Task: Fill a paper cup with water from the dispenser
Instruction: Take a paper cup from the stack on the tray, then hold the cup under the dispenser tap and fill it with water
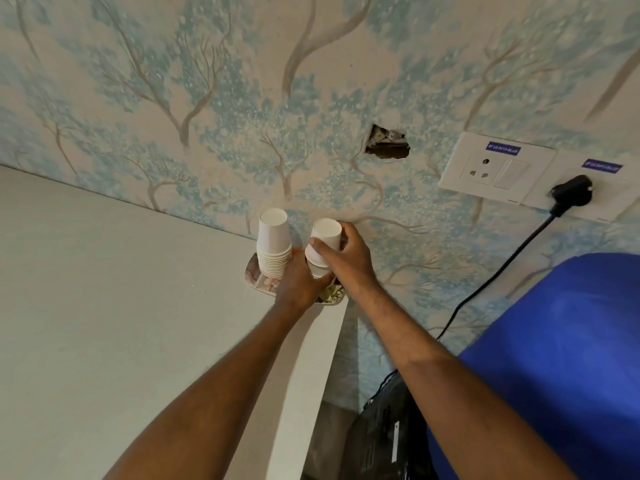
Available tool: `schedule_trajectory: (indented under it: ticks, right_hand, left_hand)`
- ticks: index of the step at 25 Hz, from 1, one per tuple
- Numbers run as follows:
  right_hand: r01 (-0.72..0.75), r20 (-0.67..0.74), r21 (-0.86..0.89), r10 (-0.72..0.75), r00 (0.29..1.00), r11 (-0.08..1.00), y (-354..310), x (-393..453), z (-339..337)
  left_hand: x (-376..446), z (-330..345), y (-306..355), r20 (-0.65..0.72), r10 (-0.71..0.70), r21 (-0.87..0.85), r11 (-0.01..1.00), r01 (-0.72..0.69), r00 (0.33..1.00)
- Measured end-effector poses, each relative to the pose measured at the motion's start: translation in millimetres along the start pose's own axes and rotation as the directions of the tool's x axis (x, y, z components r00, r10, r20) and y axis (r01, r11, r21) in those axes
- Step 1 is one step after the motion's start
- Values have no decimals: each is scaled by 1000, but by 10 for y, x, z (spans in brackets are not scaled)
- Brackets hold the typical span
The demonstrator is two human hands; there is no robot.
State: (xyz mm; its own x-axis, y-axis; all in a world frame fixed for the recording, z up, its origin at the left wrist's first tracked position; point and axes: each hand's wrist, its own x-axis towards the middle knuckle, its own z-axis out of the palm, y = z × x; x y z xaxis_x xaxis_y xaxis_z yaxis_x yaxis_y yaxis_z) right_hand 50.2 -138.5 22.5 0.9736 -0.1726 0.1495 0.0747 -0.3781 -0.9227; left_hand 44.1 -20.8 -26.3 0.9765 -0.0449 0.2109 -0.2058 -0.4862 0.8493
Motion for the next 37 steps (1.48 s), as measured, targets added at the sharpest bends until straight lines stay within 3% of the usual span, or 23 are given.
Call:
schedule_trajectory:
  ticks: [6, 11, 14, 17, 19, 25, 31, 37]
  right_hand:
    - [82, -93, 139, -69, 993, 987, -331, -79, -254]
    - [90, -174, 416, -19, 985, 905, -571, -442, -623]
    - [-24, -126, 624, 131, 983, 781, -563, -764, -796]
    - [-236, 45, 771, 318, 947, 592, -472, -1203, -967]
    - [-315, 162, 845, 355, 921, 432, -361, -1536, -1045]
    - [-367, 271, 906, 376, 886, 210, 203, -2767, -1481]
    - [-394, 293, 905, 432, 853, 163, 847, -3830, -2104]
    - [-462, 375, 876, 409, 832, 137, 1464, -4617, -2564]
  left_hand:
    - [-8, -6, 43, 2, -149, 102, 984, 148, 989]
    - [-225, -52, 224, -96, -160, 103, 980, 170, 982]
    - [-484, -101, 409, -146, -150, 18, 988, 155, 978]
    - [-924, -108, 730, -159, -169, -169, 975, 142, 973]
    - [-1260, -71, 927, -123, -209, -256, 951, 172, 970]
    - [-2392, 304, 1337, 74, -310, -591, 752, 292, 948]
    - [-3312, 809, 1513, 186, -323, -564, 738, 370, 928]
    - [-3867, 1333, 1280, 223, -344, -439, 800, 409, 912]
